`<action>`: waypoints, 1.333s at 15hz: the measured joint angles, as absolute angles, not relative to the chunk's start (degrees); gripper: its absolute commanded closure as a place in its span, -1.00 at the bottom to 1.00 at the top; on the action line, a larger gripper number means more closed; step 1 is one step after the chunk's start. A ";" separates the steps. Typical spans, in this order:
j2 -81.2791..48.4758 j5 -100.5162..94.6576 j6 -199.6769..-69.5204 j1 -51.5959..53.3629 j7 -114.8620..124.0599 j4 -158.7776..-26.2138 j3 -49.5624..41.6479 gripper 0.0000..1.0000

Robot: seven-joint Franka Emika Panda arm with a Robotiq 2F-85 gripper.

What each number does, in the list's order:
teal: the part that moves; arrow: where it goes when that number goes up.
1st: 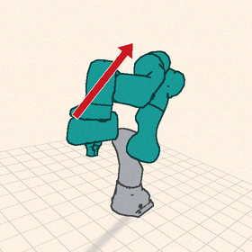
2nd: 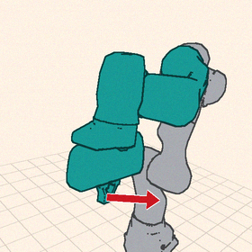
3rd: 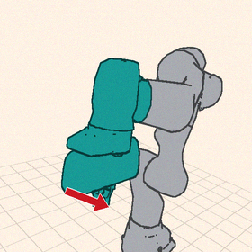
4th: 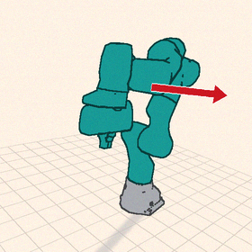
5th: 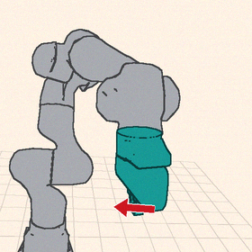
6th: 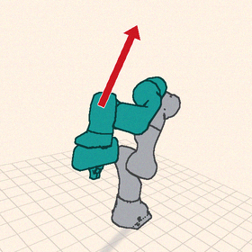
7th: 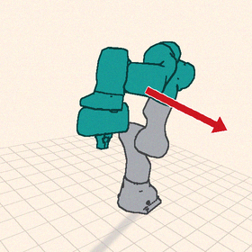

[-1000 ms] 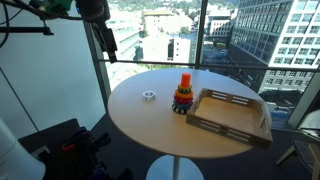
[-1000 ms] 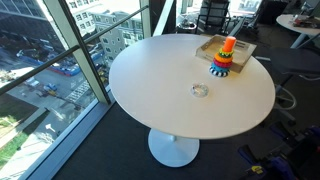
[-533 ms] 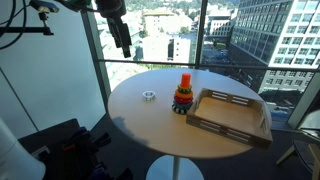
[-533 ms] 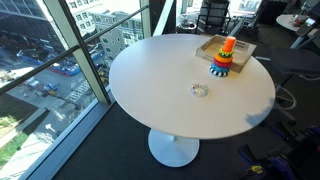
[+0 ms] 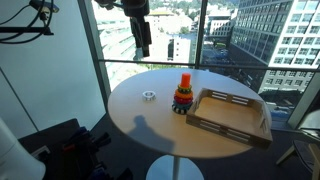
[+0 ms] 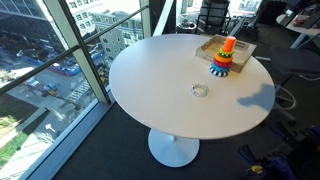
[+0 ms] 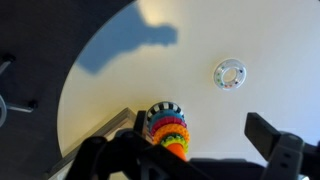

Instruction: Remove the lime green donut plush toy and put it on the table

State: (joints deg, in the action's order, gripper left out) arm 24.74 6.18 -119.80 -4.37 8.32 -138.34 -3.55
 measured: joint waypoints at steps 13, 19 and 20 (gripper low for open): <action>5.86 0.35 -126.94 -4.98 7.71 -124.70 -3.12 -1.00; 2.09 0.28 -126.95 -4.94 7.29 -121.59 -3.13 -1.00; 2.11 0.28 -126.95 -4.94 7.29 -121.59 -3.13 -1.00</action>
State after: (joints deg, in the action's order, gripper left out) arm 2.11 0.28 -126.95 -4.94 7.29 -121.59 -3.13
